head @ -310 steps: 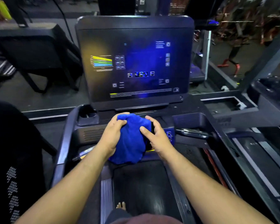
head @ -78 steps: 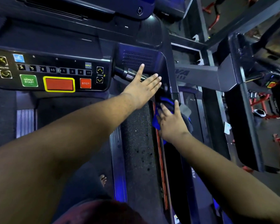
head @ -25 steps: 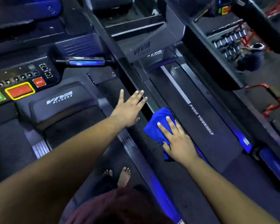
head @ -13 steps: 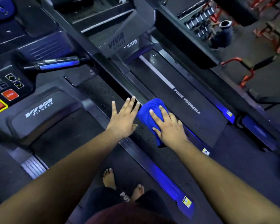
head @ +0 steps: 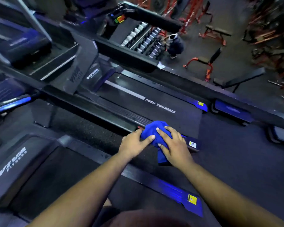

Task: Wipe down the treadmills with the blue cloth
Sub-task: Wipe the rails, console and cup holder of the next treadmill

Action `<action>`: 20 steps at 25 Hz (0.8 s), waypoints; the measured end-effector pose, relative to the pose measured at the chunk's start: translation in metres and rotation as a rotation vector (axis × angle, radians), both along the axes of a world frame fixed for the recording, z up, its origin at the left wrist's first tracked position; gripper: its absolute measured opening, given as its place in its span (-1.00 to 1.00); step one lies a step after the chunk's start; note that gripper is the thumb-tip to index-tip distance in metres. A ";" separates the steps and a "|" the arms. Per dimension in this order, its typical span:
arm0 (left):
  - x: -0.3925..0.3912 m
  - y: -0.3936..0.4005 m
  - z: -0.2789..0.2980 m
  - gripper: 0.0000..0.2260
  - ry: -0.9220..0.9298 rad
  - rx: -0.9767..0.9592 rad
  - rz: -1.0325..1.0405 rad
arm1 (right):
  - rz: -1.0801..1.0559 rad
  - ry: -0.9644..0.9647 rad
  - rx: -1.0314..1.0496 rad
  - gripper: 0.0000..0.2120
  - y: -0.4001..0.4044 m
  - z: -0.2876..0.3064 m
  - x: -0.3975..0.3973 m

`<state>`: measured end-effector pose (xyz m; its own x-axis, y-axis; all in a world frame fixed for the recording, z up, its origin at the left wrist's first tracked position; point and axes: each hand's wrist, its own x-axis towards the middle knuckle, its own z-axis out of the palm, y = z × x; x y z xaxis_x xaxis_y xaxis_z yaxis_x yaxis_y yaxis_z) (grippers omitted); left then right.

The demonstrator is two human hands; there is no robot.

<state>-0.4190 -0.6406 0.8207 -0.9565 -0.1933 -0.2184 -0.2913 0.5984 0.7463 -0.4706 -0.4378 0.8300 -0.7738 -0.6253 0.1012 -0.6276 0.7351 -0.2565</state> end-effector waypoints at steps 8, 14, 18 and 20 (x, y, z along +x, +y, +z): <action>-0.026 0.166 0.026 -0.87 -0.005 0.736 0.076 | -0.347 -0.484 -0.610 -0.15 0.154 0.001 -0.009; -0.059 0.181 0.034 -0.85 0.000 0.878 0.168 | -0.403 -0.841 -0.743 -0.33 0.156 0.013 -0.058; -0.091 0.161 0.027 -0.84 0.041 0.904 0.259 | -0.399 -0.950 -0.873 -0.47 0.127 0.019 -0.093; -0.107 0.146 0.024 -0.81 0.059 0.894 0.326 | -0.378 -1.018 -0.903 -0.52 0.111 0.020 -0.115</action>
